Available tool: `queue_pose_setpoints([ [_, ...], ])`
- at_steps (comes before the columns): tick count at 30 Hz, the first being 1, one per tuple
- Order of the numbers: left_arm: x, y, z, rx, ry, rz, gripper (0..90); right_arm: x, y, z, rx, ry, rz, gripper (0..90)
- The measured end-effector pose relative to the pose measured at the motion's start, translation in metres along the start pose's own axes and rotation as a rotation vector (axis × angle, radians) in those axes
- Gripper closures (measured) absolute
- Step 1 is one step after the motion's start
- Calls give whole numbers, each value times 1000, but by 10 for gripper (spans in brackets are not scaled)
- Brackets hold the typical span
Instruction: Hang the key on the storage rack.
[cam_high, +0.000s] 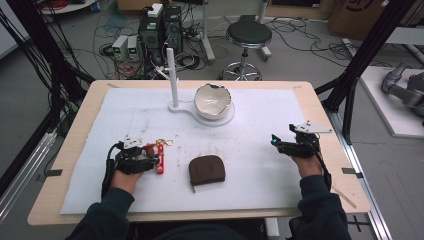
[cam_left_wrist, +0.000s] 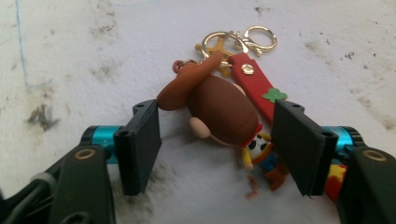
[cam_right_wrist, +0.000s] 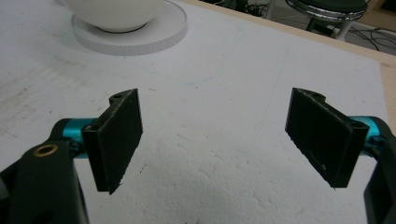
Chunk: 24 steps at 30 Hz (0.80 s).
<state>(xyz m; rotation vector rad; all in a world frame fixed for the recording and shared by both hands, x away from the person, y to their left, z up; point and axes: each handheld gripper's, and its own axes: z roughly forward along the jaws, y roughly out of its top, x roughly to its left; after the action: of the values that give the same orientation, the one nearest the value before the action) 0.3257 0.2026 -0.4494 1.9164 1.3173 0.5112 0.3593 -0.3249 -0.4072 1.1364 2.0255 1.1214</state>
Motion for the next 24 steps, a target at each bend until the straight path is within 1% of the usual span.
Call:
queue_pose_setpoints([
  [1,3,1,-1,2,12,9,381,-1,0,1,1,1,0,191],
  [2,5,1,-1,0,30,44,502,-1,-1,1,2,2,1,191],
  [3,10,1,-1,-6,13,37,599,-1,-1,1,2,3,1,191],
  [4,12,1,-2,-4,3,19,616,-2,-1,1,0,5,3,191],
  [5,13,1,-1,-6,-1,21,641,-3,-2,1,-2,7,11,191],
  [8,12,3,-1,6,10,46,643,-5,-2,1,-7,8,19,191],
  [10,14,5,-1,12,1,49,647,-6,-2,1,-4,8,26,191],
  [11,14,5,-2,3,4,47,648,-6,-3,1,-4,8,21,191],
  [12,16,6,-5,-11,-3,41,649,-5,-3,1,0,8,19,191],
  [13,17,7,-8,-30,-17,31,650,-3,-3,-1,2,8,2,194],
  [15,19,10,-15,-70,-37,19,650,-2,-3,-3,3,6,-2,194],
  [16,20,11,-18,-94,-53,14,650,-2,-3,-3,3,6,-2,194],
  [17,22,16,-26,-139,-70,0,652,-1,-3,-5,-3,4,0,194],
  [18,22,16,-26,-139,-70,0,653,-1,-3,-5,-3,4,0,194],
  [20,22,21,-32,-180,-91,8,654,0,-2,-6,-6,3,3,194],
  [21,22,27,-37,-220,-106,13,654,1,-1,-5,-8,2,-1,194],
  [22,22,27,-37,-220,-106,13,655,1,-1,-5,-8,2,-1,194],
  [24,20,34,-41,-247,-120,23,655,1,-1,-4,-9,5,-3,194],
])
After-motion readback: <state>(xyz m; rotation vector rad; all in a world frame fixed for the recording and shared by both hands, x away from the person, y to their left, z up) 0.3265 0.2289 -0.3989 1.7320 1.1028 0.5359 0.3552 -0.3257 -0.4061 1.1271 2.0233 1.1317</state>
